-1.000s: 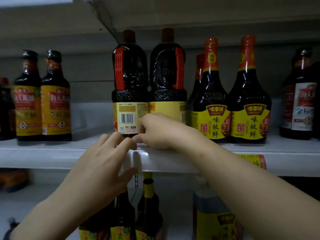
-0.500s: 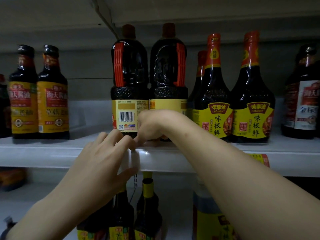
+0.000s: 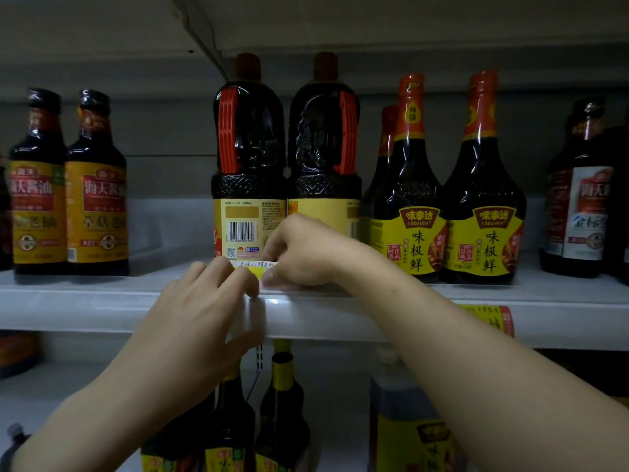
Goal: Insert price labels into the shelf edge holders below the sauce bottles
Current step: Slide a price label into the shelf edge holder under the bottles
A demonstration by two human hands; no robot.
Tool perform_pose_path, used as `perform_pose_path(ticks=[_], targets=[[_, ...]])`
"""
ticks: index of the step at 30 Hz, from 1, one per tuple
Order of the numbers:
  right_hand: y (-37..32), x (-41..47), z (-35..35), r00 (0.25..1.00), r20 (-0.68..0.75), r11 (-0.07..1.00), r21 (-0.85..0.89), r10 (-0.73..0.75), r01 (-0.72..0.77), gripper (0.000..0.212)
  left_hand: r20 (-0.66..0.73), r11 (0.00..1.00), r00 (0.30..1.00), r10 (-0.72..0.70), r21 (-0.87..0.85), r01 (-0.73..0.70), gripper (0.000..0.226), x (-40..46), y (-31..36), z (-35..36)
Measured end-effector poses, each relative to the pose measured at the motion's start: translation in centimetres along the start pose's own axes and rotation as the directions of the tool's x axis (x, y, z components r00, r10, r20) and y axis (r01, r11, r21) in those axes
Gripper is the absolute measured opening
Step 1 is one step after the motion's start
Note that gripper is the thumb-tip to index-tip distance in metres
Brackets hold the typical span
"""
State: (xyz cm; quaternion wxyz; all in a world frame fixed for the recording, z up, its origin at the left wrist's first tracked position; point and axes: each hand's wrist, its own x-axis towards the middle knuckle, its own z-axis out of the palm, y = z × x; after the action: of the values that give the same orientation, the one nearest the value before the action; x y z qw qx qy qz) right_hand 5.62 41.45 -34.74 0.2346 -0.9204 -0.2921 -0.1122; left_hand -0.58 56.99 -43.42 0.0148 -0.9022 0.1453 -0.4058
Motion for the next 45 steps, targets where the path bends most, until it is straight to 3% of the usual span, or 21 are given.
perform_pose_path(ticks=[7,10,14,21,26,45], targets=[[1.7,-3.2,-1.0,0.925,-0.360,0.986,0.060,-0.124,0.156,0.013,-0.052,1.000,0.999,0.012,-0.018,-0.013,0.051,-0.3,-0.1,0.4],[2.5,-4.3,-1.4,0.901,-0.419,0.981,0.094,-0.115,0.168,0.018,-0.081,0.999,0.997,0.005,-0.052,-0.009,0.049,-0.6,-0.2,0.6],[3.0,-5.2,-1.2,0.866,-0.483,0.988,0.009,-0.131,0.154,0.025,-0.106,0.997,0.994,0.010,-0.070,-0.018,0.050,-0.8,-0.1,0.8],[2.9,-6.0,-1.0,0.898,-0.423,0.990,0.019,-0.118,0.139,0.028,-0.184,0.998,0.982,0.029,-0.052,-0.039,0.052,-0.9,0.1,1.1],[2.8,-5.8,-0.1,0.912,-0.395,0.989,0.049,-0.109,0.139,0.017,-0.229,0.998,0.973,0.039,-0.046,-0.051,0.051,-1.2,0.3,1.4],[2.5,-5.4,0.5,0.926,-0.336,0.983,0.010,-0.170,0.184,0.013,-0.224,0.997,0.975,0.016,-0.072,-0.033,0.048,-1.5,0.1,1.9]])
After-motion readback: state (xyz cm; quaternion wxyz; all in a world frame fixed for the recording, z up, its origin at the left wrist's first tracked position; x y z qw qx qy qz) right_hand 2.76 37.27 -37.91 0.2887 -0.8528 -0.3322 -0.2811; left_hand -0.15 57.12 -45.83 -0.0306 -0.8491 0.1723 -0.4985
